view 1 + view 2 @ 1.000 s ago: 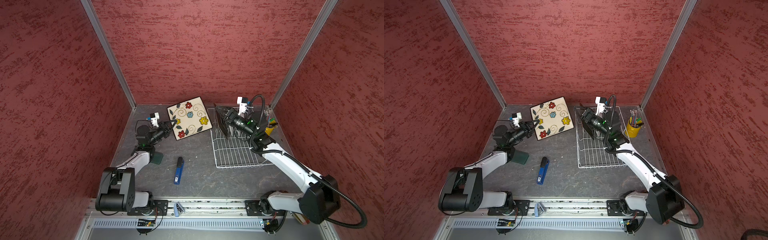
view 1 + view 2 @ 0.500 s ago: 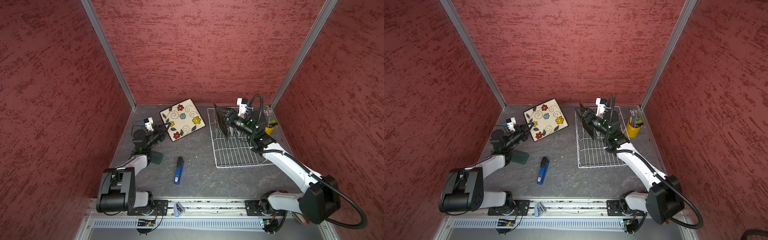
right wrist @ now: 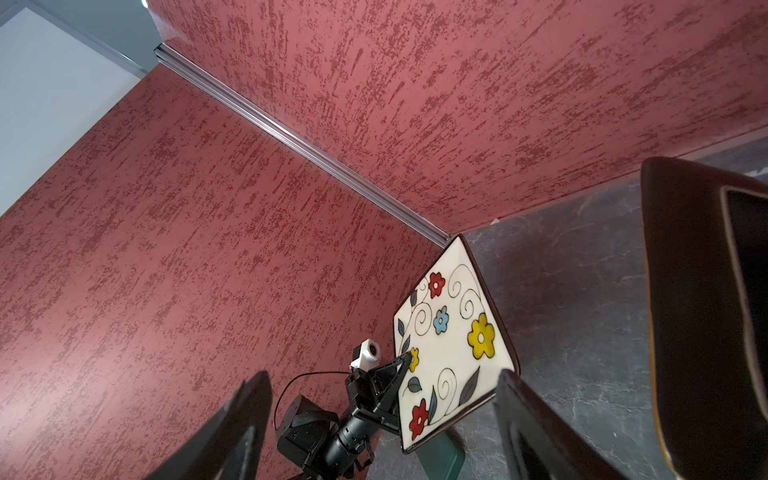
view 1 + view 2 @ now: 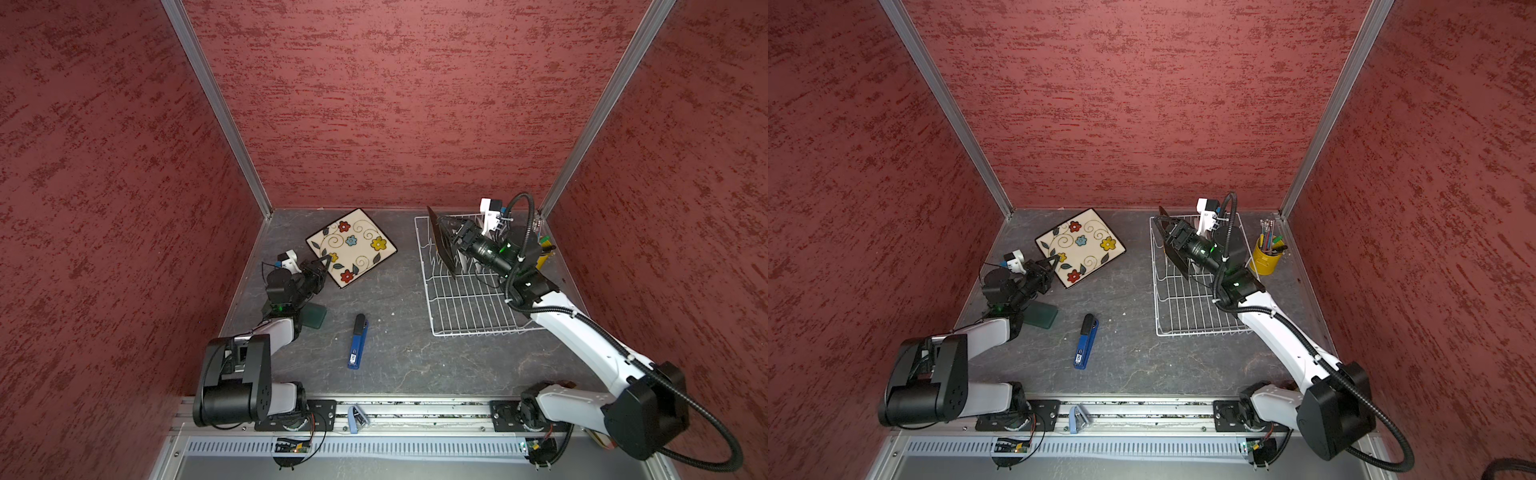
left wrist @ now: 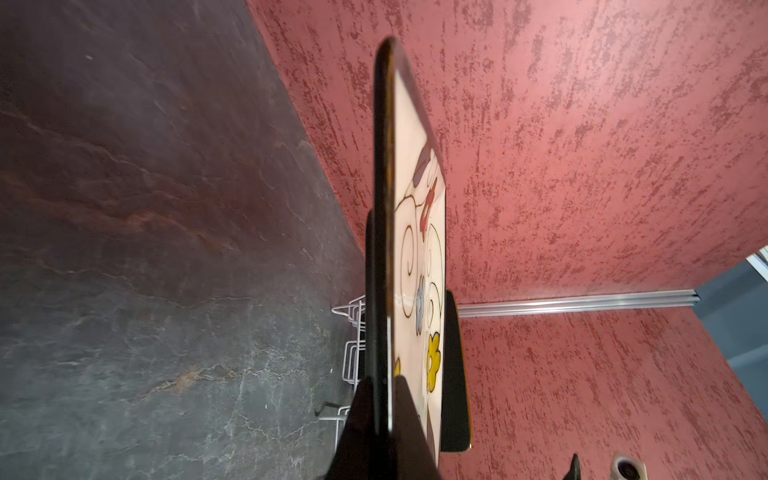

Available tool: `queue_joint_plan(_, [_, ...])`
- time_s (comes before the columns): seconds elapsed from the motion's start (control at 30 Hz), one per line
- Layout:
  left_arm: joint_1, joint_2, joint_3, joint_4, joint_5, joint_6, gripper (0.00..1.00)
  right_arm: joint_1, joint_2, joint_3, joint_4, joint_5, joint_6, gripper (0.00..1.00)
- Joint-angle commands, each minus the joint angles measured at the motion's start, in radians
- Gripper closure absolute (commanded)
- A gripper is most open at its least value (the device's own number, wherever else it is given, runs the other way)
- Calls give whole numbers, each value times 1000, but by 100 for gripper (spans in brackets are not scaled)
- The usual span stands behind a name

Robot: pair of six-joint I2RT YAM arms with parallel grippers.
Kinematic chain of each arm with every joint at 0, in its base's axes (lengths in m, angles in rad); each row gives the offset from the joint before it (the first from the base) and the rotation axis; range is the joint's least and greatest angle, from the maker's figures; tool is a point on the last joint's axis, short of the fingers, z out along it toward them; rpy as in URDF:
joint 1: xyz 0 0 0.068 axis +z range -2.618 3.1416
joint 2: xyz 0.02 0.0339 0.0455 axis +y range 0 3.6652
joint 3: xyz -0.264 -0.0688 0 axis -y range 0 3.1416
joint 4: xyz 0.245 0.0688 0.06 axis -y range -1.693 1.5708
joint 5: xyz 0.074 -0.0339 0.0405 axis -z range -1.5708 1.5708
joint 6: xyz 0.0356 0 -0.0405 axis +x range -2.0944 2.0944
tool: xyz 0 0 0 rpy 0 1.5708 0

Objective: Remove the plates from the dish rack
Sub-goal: 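Open the right gripper and pull the left gripper back with the flowered plate, then lower the flowered plate flat onto the table with the left gripper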

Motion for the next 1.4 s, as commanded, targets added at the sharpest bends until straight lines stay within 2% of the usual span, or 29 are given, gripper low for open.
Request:
queue_joint_plan(0.0, [5, 3, 12, 171, -61, 0, 100, -10, -34, -19, 1, 37, -19, 15])
queue_joint_plan(0.43, [-45, 175, -27, 364, -194, -79, 100, -14, -40, -65, 52, 26, 6, 15])
queue_joint_plan(0.77, [-129, 278, -47, 462, -419, -130, 100, -26, -66, -81, 32, 40, -9, 15])
queue_joint_plan(1.03, [-183, 304, -28, 419, -527, -175, 100, -38, -82, -92, 18, 40, -19, 14])
queue_joint_plan(1.37, [-245, 173, -1, 138, -707, -181, 100, -49, -94, -98, 11, 40, -21, 14])
